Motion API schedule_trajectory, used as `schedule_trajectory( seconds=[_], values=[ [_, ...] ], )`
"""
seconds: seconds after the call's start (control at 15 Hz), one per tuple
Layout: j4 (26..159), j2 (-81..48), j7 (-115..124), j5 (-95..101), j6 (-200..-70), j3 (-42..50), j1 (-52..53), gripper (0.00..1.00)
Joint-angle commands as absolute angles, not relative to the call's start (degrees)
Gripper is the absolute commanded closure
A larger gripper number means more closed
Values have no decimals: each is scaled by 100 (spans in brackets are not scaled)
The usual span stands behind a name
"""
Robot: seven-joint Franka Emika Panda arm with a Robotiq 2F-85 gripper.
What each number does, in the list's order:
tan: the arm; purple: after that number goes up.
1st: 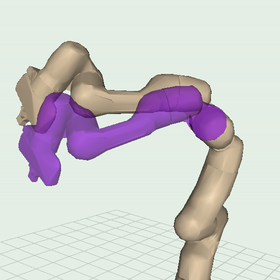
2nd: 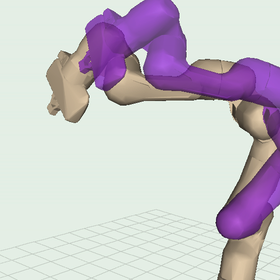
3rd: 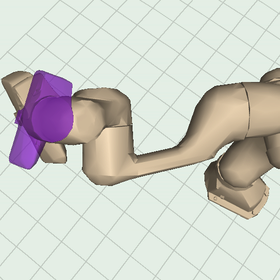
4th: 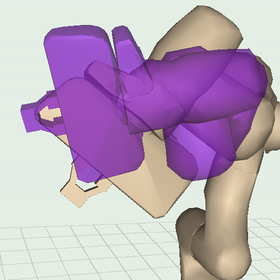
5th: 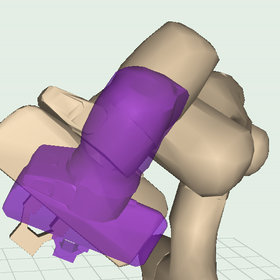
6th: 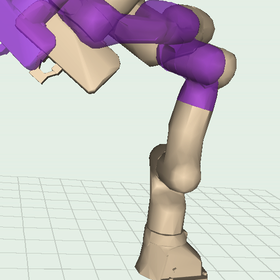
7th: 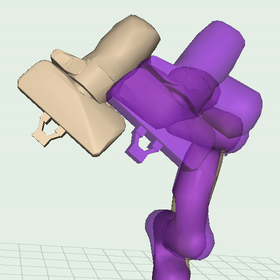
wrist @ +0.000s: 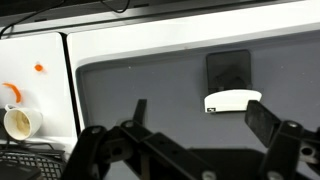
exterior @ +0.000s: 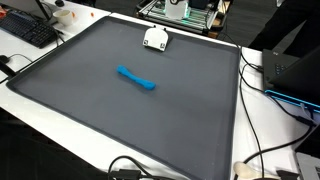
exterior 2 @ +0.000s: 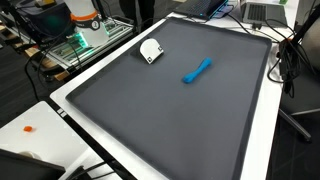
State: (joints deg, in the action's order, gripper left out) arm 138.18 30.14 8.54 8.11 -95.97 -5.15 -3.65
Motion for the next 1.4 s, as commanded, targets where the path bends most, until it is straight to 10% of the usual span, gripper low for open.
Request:
schedule_trajectory(
  seconds=[0.0, 1.33],
  values=[
    [13814, 2992, 972, 781, -9578, -442, -246, 0],
    [15309, 2598, 6308, -1522, -12206, -1184, -181, 0]
  ],
)
